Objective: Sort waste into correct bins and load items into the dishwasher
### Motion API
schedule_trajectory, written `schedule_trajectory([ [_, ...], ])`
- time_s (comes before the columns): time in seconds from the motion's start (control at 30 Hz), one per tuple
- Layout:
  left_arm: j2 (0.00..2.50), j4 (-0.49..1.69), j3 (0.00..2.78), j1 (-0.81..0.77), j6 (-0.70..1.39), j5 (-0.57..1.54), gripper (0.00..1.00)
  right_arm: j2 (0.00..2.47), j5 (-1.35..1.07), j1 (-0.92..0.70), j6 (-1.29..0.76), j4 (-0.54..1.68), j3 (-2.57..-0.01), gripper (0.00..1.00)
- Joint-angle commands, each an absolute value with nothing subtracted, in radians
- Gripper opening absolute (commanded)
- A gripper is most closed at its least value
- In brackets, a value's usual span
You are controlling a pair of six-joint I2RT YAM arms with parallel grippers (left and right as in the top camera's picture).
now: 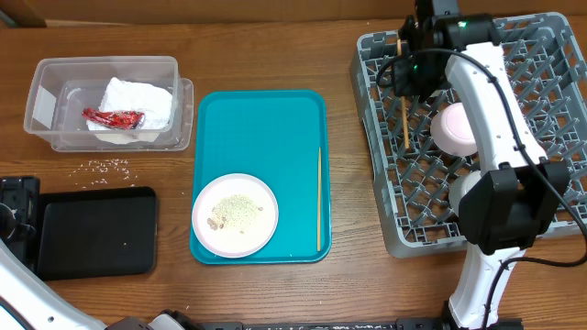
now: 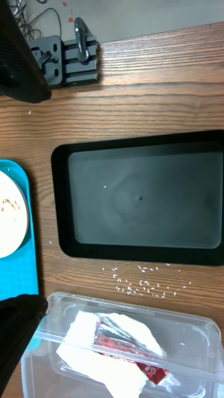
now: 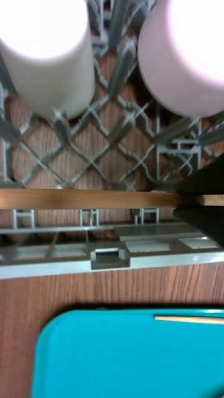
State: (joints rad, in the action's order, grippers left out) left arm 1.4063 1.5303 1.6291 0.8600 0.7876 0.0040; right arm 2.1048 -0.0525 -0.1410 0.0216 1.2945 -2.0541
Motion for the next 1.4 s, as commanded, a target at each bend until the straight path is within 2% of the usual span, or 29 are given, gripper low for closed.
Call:
schedule_trajectory([
  [0.0,1.392,1.532,1.634,0.864,0.809,0.0,1.0,2.091,-0.103,-0.151,0.033,1.276,-2.001,0.11],
  [0.13,1.392,1.532,1.634,0.864,0.809,0.0,1.0,2.091,-0.181,-0.152,0.031,1.282,-1.989,0.18],
  [0.27,1.392,1.532,1.634,0.864,0.809,0.0,1.0,2.091,-0.223,-0.16,0.021,1.299,-1.989,0.3],
  [0.37,1.392,1.532,1.634,0.864,0.809,0.0,1.0,2.09,-0.236,-0.176,-0.004,1.328,-1.991,0.31],
  [0.47,1.392,1.532,1.634,0.864,0.809,0.0,1.0,2.086,-0.309,-0.238,-0.004,1.378,-1.991,0.32],
  [0.57,1.392,1.532,1.634,0.864,0.809,0.0,1.0,2.087,-0.31,-0.348,-0.062,1.406,-1.989,0.39],
  [0.7,1.392,1.532,1.634,0.864,0.809,0.0,1.0,2.087,-0.229,-0.471,-0.208,1.394,-1.956,0.44],
  [0.83,1.392,1.532,1.634,0.864,0.809,0.0,1.0,2.087,-0.077,-0.576,-0.417,1.352,-1.858,0.42],
  [0.97,1.392,1.532,1.634,0.864,0.809,0.0,1.0,2.087,-0.035,-0.639,-0.536,1.255,-1.706,0.41],
  [1.27,1.392,1.532,1.634,0.864,0.809,0.0,1.0,2.087,-0.08,-0.654,-0.58,1.148,-1.511,0.38],
  [1.37,1.392,1.532,1.634,0.864,0.809,0.0,1.0,2.087,-0.092,-0.654,-0.58,1.144,-1.481,0.33],
])
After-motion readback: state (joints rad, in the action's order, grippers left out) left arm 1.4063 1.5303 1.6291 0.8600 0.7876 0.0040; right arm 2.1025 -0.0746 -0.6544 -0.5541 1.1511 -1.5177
